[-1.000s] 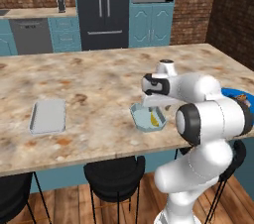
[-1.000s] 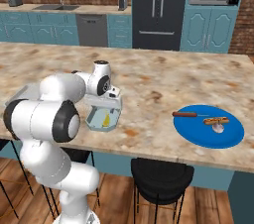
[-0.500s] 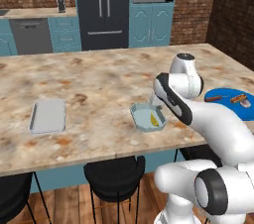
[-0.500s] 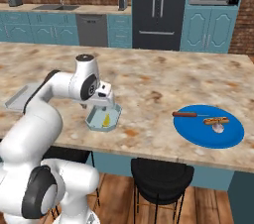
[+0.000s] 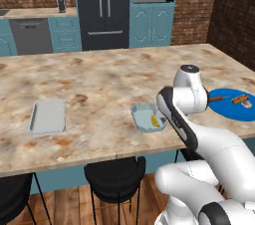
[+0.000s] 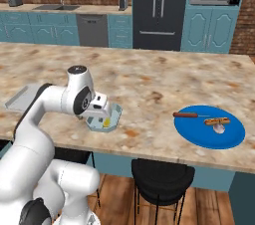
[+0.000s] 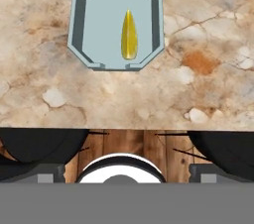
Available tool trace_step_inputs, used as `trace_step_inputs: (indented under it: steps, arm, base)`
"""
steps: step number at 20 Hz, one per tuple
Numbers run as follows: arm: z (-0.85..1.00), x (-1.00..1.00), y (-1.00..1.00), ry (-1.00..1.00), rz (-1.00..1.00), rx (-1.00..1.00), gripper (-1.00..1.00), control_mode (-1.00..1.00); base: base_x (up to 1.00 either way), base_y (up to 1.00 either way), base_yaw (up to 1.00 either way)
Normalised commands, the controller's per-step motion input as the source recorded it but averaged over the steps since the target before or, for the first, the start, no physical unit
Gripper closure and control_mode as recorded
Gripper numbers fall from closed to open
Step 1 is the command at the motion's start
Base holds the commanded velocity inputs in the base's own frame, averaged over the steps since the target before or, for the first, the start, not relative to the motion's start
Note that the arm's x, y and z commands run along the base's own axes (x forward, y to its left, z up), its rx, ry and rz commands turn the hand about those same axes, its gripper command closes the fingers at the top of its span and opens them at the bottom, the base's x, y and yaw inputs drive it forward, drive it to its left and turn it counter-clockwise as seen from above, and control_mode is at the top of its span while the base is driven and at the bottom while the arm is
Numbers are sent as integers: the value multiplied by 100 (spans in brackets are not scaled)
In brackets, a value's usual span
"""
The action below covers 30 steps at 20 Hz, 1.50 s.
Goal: Place one cooked food and one vegetable from the large plate to each tupperware container.
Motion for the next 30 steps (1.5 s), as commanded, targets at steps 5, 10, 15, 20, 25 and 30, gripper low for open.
trace_step_inputs:
  steps: [5, 10, 15, 20, 25, 30]
  arm:
    - [0, 0, 0, 0, 0, 0, -100, 100]
    - [0, 0, 0, 0, 0, 0, -100, 100]
    - [0, 0, 0, 0, 0, 0, -100, 100]
    - [0, 0, 0, 0, 0, 0, -100, 100]
    - [0, 0, 0, 0, 0, 0, -100, 100]
    - [0, 0, 0, 0, 0, 0, -100, 100]
  base:
    - [0, 0, 0]
    - [-5, -41, 0]
    - [-1, -89, -1]
    - [1, -72, -2]
    - [11, -62, -1]
    - [43, -38, 0]
